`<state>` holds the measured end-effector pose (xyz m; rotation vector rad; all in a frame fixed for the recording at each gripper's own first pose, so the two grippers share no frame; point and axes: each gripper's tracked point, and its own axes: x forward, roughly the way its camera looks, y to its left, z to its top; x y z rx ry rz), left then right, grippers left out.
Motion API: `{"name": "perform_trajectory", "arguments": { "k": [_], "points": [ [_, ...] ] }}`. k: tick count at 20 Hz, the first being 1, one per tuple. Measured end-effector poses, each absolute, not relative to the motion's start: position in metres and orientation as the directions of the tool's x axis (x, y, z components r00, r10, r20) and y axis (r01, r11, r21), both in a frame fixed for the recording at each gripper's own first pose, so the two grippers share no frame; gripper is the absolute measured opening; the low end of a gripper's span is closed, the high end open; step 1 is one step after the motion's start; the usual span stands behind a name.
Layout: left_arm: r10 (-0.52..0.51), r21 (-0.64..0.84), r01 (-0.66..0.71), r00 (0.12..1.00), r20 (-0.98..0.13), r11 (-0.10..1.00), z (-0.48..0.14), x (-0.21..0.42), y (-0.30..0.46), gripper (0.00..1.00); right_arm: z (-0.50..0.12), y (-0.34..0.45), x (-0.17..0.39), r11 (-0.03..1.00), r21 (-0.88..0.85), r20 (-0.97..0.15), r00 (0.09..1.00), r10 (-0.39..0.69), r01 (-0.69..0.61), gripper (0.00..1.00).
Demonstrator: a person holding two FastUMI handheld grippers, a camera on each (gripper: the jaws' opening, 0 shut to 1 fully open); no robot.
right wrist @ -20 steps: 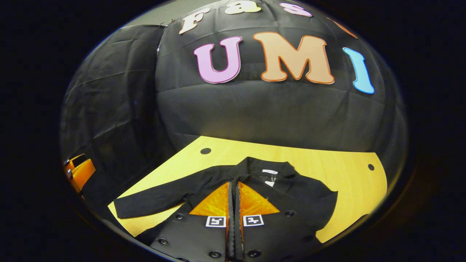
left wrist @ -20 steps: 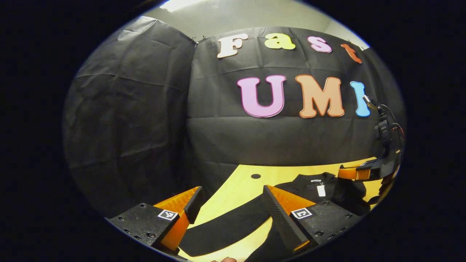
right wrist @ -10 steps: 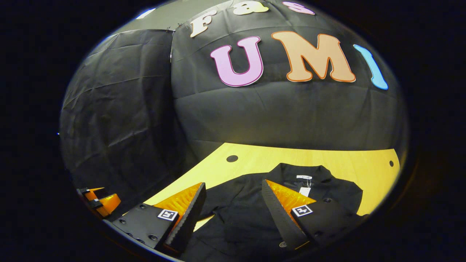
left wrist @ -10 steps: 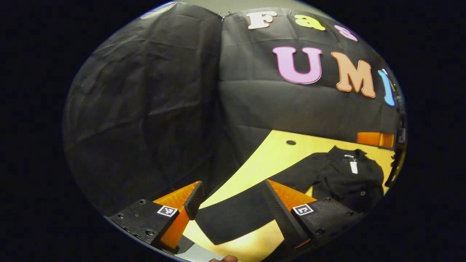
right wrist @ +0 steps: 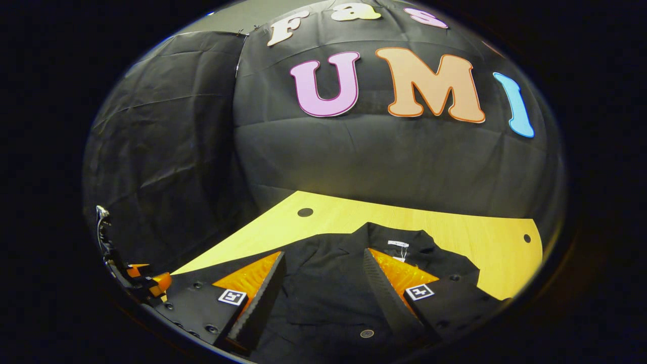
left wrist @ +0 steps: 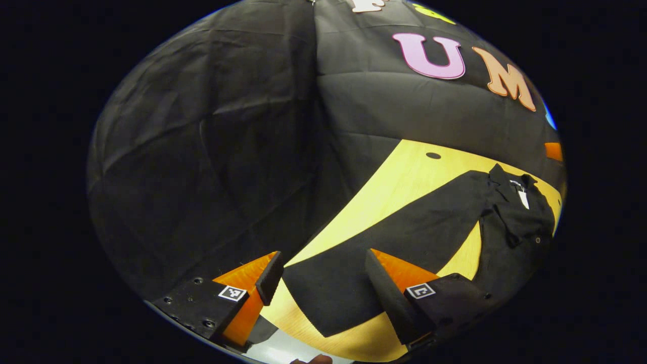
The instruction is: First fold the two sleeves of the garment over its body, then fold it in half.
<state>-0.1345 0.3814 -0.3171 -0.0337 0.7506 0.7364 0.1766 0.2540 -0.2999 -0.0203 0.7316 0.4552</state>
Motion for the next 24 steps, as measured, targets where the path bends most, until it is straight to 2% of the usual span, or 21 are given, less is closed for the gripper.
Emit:
{"name": "perform_trajectory", "arguments": {
  "k": [6, 9, 11, 13, 15, 17, 18, 20, 24],
  "points": [
    [0.571, 0.173, -0.669, 0.437, -0.695, 0.723, -0.347, -0.149, 0.386, 0.98, -0.300, 0.251, 0.172, 0.899, 0.105, -0.654, 0.652, 0.384, -0.425, 1.00],
    [0.535, 0.154, -0.678, 0.397, -0.746, 0.719, -0.367, -0.159, 0.381, 0.98, -0.301, 0.250, 0.170, 0.898, 0.106, -0.657, 0.647, 0.385, -0.427, 0.98],
    [0.542, 0.154, -0.668, 0.424, -0.725, 0.728, -0.366, -0.154, 0.382, 1.00, -0.297, 0.248, 0.170, 0.899, 0.107, -0.655, 0.650, 0.385, -0.424, 0.98],
    [0.518, 0.141, -0.642, 0.449, -0.728, 0.754, -0.365, -0.149, 0.376, 0.95, -0.294, 0.243, 0.169, 0.902, 0.106, -0.651, 0.657, 0.381, -0.418, 0.98],
    [0.494, 0.141, -0.599, 0.479, -0.726, 0.788, -0.366, -0.143, 0.365, 0.50, -0.290, 0.238, 0.169, 0.905, 0.112, -0.646, 0.662, 0.380, -0.410, 0.98],
    [0.496, 0.170, -0.581, 0.465, -0.733, 0.796, -0.369, -0.141, 0.369, 0.05, -0.285, 0.229, 0.167, 0.909, 0.113, -0.641, 0.670, 0.375, -0.401, 0.98],
    [0.489, 0.172, -0.571, 0.463, -0.739, 0.802, -0.369, -0.137, 0.368, 0.00, -0.283, 0.223, 0.166, 0.911, 0.111, -0.637, 0.676, 0.371, -0.396, 0.98],
    [0.455, 0.129, -0.567, 0.481, -0.749, 0.813, -0.361, -0.126, 0.360, 0.00, -0.280, 0.210, 0.161, 0.917, 0.108, -0.634, 0.684, 0.361, -0.384, 0.98],
    [0.414, 0.037, -0.545, 0.590, -0.693, 0.838, -0.318, -0.083, 0.349, 0.00, -0.276, 0.181, 0.147, 0.928, 0.125, -0.629, 0.695, 0.347, -0.350, 0.98]
  ]
}}
